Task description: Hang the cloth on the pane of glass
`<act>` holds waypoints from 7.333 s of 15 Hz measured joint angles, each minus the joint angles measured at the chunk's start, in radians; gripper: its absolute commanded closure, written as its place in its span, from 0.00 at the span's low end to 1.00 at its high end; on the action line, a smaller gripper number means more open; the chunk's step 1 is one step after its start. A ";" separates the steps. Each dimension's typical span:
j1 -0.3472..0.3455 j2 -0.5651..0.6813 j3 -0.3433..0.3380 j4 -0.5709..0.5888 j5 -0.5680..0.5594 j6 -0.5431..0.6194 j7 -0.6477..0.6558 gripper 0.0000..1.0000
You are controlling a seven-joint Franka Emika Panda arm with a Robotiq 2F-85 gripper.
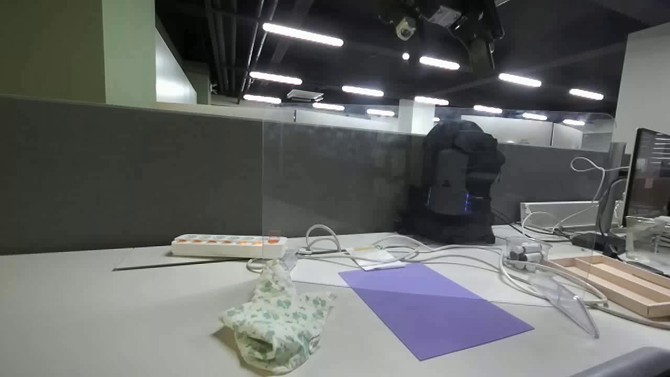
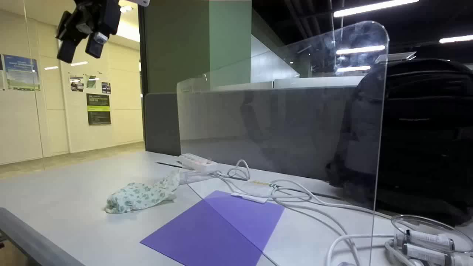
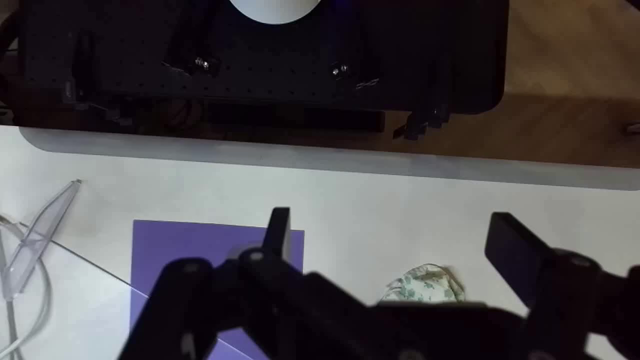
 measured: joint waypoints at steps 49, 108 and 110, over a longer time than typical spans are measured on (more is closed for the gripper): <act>0.070 0.827 0.091 0.001 -0.127 1.066 0.152 0.00; 0.084 0.429 0.036 0.586 -0.459 0.391 0.555 1.00; 0.051 0.421 0.034 0.619 -0.470 0.388 0.575 1.00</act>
